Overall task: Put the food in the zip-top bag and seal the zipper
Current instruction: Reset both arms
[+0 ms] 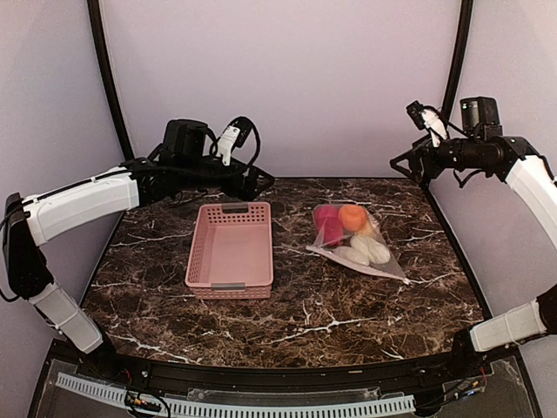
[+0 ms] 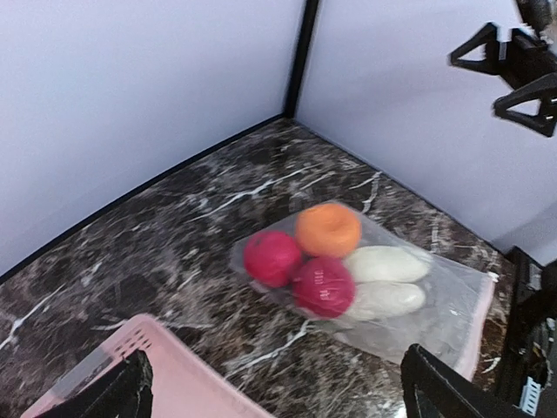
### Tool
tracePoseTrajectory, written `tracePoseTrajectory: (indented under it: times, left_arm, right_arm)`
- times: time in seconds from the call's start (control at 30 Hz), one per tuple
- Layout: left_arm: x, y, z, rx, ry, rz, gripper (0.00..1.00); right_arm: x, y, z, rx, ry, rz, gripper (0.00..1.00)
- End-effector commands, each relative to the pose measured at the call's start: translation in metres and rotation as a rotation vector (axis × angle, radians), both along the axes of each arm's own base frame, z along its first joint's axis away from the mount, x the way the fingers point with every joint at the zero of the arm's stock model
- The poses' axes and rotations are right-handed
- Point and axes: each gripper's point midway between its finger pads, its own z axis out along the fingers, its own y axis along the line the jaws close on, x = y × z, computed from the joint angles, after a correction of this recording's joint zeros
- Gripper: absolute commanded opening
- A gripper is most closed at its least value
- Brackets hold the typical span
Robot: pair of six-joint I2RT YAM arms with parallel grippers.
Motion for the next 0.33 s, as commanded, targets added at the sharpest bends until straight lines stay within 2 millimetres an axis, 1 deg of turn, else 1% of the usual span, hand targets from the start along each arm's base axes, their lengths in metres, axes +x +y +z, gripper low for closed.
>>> tracePoseTrajectory:
  times: [0.0, 0.03, 0.07, 0.1, 0.13, 0.2, 0.3]
  left_arm:
    - [0.022, 0.085, 0.002, 0.232, 0.004, 0.381, 0.99]
    - [0.026, 0.104, 0.001, 0.281, -0.002, 0.467, 0.99]
    - [0.026, 0.113, 0.011, 0.279, -0.014, 0.508, 0.99]
    - [0.027, 0.124, 0.013, 0.302, -0.016, 0.556, 0.99]
    - [0.025, 0.129, 0.017, 0.293, -0.017, 0.575, 0.99]
    - [0.022, 0.137, 0.020, 0.276, -0.007, 0.608, 0.99]
    - [0.017, 0.143, 0.020, 0.238, 0.007, 0.630, 0.99]
  right_arm:
    - [0.044, -0.024, 0.044, 0.118, -0.096, -0.259, 0.99]
    - [0.046, -0.026, 0.046, 0.121, -0.100, -0.275, 0.99]
    - [0.048, -0.027, 0.046, 0.117, -0.104, -0.281, 0.99]
    - [0.049, -0.027, 0.046, 0.117, -0.109, -0.283, 0.99]
    - [0.049, -0.027, 0.044, 0.118, -0.108, -0.279, 0.99]
    - [0.047, -0.024, 0.041, 0.121, -0.099, -0.261, 0.98]
    - [0.043, -0.020, 0.034, 0.124, -0.084, -0.236, 0.99]
